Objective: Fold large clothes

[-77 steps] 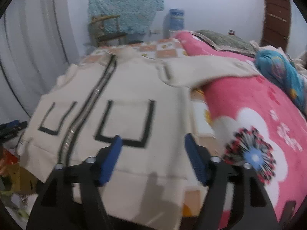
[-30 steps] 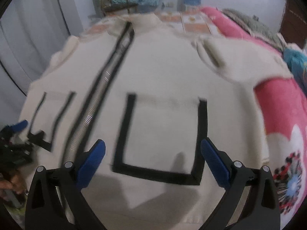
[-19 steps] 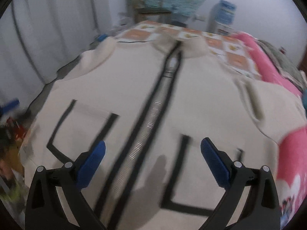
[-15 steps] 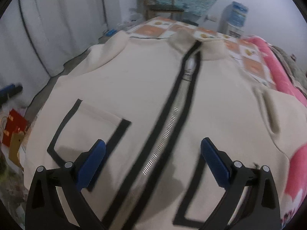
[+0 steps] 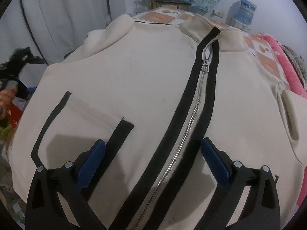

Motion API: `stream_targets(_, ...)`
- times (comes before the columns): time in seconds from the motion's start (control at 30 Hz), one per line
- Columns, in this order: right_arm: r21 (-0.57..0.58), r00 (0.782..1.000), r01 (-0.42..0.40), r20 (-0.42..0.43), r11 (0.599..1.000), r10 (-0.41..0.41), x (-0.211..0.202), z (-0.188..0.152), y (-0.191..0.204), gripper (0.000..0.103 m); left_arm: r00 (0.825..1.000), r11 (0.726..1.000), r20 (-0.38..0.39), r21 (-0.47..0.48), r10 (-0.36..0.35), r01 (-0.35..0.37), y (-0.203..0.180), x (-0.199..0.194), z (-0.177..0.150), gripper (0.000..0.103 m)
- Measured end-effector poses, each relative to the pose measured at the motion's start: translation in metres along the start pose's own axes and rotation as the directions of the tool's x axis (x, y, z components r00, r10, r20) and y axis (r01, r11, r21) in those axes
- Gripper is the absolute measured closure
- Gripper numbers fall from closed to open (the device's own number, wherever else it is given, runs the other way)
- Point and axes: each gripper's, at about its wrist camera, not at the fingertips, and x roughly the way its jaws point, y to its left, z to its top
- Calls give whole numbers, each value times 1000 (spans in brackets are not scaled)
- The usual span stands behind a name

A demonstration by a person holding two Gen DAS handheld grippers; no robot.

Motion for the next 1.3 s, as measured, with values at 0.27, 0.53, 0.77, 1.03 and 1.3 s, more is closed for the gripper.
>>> stream_targets(0.27,21,1000,0,-3,1000,0,4,3,-5,6,971,922,-131,-361,-199,141,63,81,12,8)
stream_targets(0.53,64,1000,-2,0,998,2,7,5,-13,6,957,864,-151,-482,-248,148,83,122,18,34)
stream_targets(0.77,86,1000,4,5,996,-4,6,9,-17,6,955,871,-182,-475,-235,124,76,135,22,82)
stream_targets(1.03,80,998,-21,54,997,17,-3,8,-14,6,999,980,41,-198,-12,20,17,64,49,101)
stream_targets(1.3,95,990,-22,142,995,8,-33,4,-24,6,830,823,557,450,44,-346,-207,-68,-16,101)
